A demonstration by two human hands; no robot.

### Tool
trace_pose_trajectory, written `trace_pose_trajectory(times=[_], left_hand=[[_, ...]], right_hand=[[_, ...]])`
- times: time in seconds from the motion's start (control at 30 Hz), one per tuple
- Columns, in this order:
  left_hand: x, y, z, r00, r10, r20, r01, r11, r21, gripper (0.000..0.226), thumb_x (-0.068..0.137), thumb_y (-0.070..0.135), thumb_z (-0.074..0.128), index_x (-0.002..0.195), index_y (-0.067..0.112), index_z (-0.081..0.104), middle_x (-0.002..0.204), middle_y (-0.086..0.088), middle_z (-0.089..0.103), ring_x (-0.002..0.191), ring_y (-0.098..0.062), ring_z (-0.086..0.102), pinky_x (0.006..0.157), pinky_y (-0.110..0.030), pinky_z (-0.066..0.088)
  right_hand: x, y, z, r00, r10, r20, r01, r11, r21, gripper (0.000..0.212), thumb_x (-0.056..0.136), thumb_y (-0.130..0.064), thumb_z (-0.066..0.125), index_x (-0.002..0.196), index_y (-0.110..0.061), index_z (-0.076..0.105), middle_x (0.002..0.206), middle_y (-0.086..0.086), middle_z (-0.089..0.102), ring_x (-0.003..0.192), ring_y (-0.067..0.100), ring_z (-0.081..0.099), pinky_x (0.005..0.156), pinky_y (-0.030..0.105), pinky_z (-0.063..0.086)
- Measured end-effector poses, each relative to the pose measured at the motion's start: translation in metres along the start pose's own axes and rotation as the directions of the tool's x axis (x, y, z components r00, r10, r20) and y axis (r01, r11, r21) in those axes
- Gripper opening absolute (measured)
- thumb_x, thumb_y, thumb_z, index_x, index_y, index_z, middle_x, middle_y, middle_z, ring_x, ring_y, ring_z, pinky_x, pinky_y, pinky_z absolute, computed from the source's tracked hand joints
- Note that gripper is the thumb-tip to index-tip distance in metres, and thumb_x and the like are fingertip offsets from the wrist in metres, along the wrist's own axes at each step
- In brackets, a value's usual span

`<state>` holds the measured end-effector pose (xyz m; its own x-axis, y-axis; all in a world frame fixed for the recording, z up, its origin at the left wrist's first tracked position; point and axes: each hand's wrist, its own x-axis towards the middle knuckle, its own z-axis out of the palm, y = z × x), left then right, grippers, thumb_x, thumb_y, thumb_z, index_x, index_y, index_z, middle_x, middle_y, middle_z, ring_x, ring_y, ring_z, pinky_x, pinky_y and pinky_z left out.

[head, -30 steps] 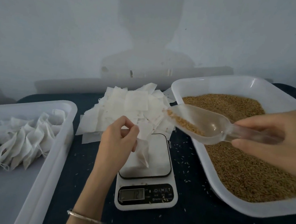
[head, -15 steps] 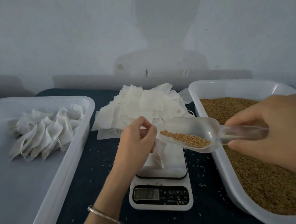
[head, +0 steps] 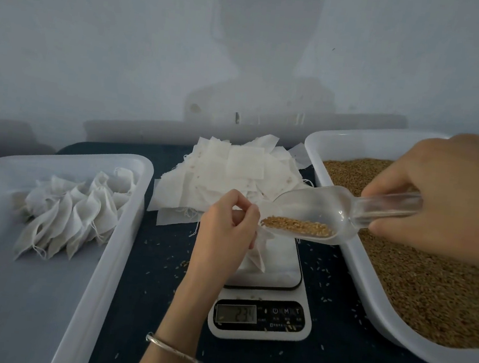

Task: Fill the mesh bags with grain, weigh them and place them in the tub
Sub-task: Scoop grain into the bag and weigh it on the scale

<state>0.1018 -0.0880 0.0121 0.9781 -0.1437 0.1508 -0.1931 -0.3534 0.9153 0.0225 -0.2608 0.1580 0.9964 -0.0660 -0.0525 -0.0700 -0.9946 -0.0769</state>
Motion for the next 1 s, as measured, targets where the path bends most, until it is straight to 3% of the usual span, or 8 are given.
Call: trace_pose_trajectory(times=[0.13,0.3,0.57,0.9,1.0], left_hand=[[0.001,-0.001,0.0,1.0,-0.004,-0.001,0.004,1.0,-0.005,0.017,0.097,0.015,0.051,0.081,0.011,0.054,0.043,0.005,0.054,0.034,0.0,0.04,0.039,-0.007,0.03],[0.0,-0.001,0.001,1.0,-0.006,0.001,0.006,1.0,-0.011,0.016,0.097,0.015,0.051,0.082,0.009,0.055,0.043,0.005,0.055,0.034,0.0,0.04,0.04,-0.007,0.03],[0.0,-0.001,0.002,1.0,0.001,-0.005,-0.001,1.0,-0.005,0.017,0.096,0.014,0.051,0.081,0.008,0.055,0.043,0.004,0.054,0.036,-0.002,0.041,0.041,-0.008,0.032],[0.001,-0.004,0.001,1.0,-0.004,-0.01,0.004,1.0,-0.009,0.016,0.096,0.015,0.052,0.082,0.008,0.055,0.044,0.002,0.056,0.038,-0.002,0.042,0.042,-0.008,0.033],[0.002,-0.006,0.001,1.0,-0.01,-0.012,0.01,1.0,0.003,0.016,0.096,0.016,0.051,0.081,0.009,0.055,0.044,0.003,0.056,0.038,-0.001,0.042,0.042,-0.008,0.033]], right_hand=[[-0.001,0.004,0.004,1.0,-0.017,-0.024,0.017,1.0,-0.017,0.059,0.039,-0.065,0.023,0.073,-0.049,0.068,0.075,-0.015,0.067,0.073,0.013,0.061,0.072,0.034,0.052],[-0.001,0.006,0.006,0.998,0.004,-0.068,-0.005,1.0,-0.012,0.01,0.066,-0.052,0.061,0.074,-0.05,0.068,0.074,-0.016,0.066,0.072,0.01,0.061,0.07,0.033,0.054],[0.002,0.007,0.006,0.995,-0.028,-0.095,0.02,0.997,-0.075,0.005,0.071,-0.042,0.066,0.069,-0.045,0.07,0.071,-0.013,0.068,0.067,0.011,0.061,0.066,0.031,0.054],[0.004,0.008,0.009,0.994,-0.045,-0.099,0.038,0.996,-0.076,0.005,0.072,-0.045,0.064,0.072,-0.046,0.069,0.07,-0.015,0.066,0.065,0.011,0.06,0.065,0.03,0.052],[0.001,0.015,0.011,0.996,-0.036,-0.082,0.035,0.999,-0.018,0.014,0.071,-0.055,0.057,0.072,-0.046,0.068,0.07,-0.016,0.068,0.065,0.008,0.063,0.064,0.03,0.054]])
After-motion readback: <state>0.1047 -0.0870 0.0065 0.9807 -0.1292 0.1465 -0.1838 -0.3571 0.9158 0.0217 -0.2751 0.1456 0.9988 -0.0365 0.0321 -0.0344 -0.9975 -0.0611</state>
